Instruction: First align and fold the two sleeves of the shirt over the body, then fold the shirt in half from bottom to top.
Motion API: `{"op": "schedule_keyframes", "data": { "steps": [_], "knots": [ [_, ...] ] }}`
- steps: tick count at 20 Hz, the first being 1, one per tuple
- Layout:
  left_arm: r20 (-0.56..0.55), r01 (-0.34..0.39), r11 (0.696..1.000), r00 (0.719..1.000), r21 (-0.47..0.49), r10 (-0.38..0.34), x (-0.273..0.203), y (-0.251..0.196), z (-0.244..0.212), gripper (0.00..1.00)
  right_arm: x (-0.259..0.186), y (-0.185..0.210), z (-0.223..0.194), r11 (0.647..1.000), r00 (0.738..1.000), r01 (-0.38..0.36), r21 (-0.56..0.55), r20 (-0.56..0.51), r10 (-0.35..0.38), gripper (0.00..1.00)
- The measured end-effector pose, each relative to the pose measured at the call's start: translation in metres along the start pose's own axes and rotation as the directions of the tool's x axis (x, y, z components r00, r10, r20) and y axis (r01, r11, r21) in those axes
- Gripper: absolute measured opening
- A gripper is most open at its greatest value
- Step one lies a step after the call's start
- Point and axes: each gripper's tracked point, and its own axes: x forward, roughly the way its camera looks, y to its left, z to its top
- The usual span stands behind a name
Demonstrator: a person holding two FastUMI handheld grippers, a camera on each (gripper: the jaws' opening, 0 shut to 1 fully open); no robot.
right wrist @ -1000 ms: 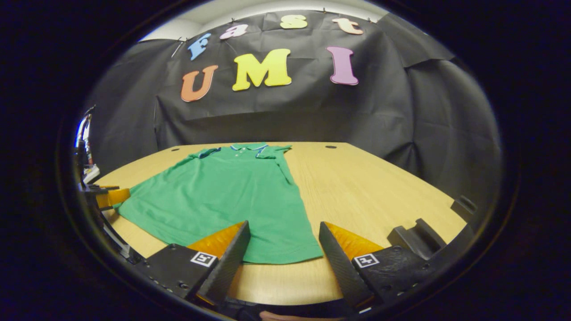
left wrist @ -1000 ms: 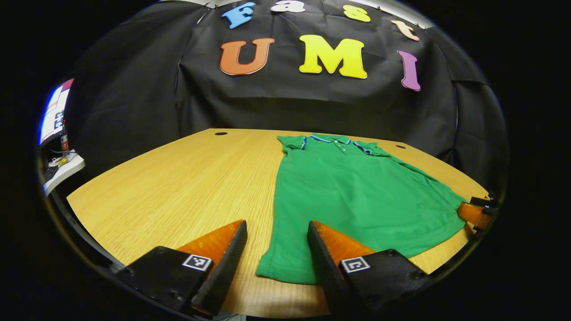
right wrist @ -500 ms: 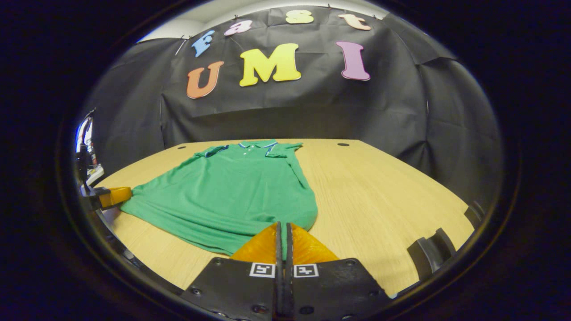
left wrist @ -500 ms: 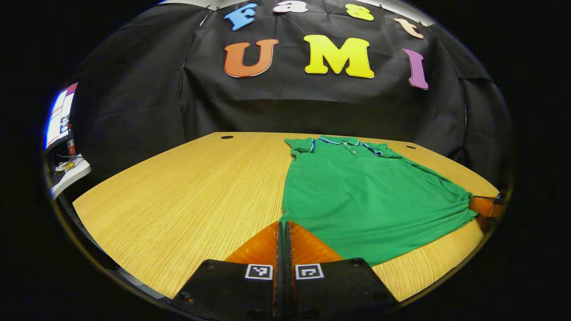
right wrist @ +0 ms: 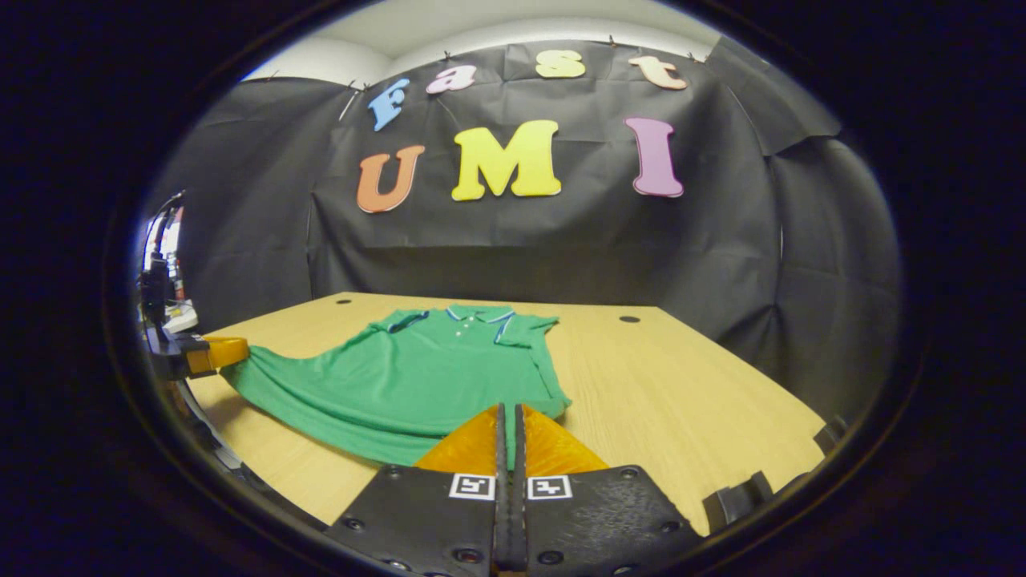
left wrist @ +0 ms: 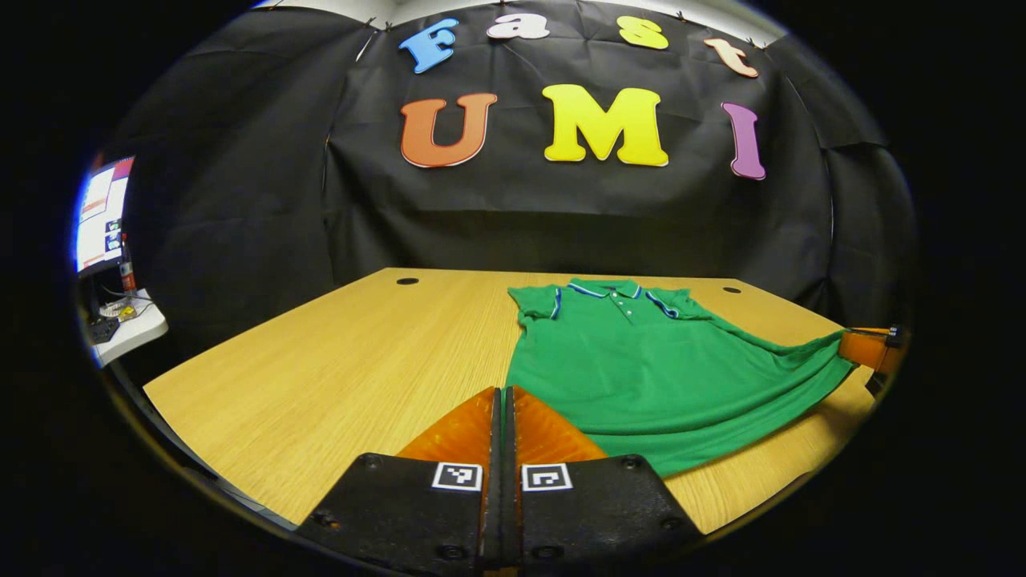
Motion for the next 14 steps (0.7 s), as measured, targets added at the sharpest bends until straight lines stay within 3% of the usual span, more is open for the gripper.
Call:
{"op": "schedule_keyframes", "data": {
  "steps": [8,14],
  "knots": [
    [0.101,0.026,0.999,0.995,-0.035,-0.023,0.103,-0.004,0.079,0.06,0.103,-0.009,0.075,0.999,0.993,0.044,-0.005,0.108,-0.043,0.0],
    [0.094,0.019,1.0,0.995,-0.008,-0.018,0.203,-0.014,0.102,0.06,0.211,-0.022,0.114,0.981,0.973,0.188,0.046,0.127,-0.193,0.0]
  ]
}}
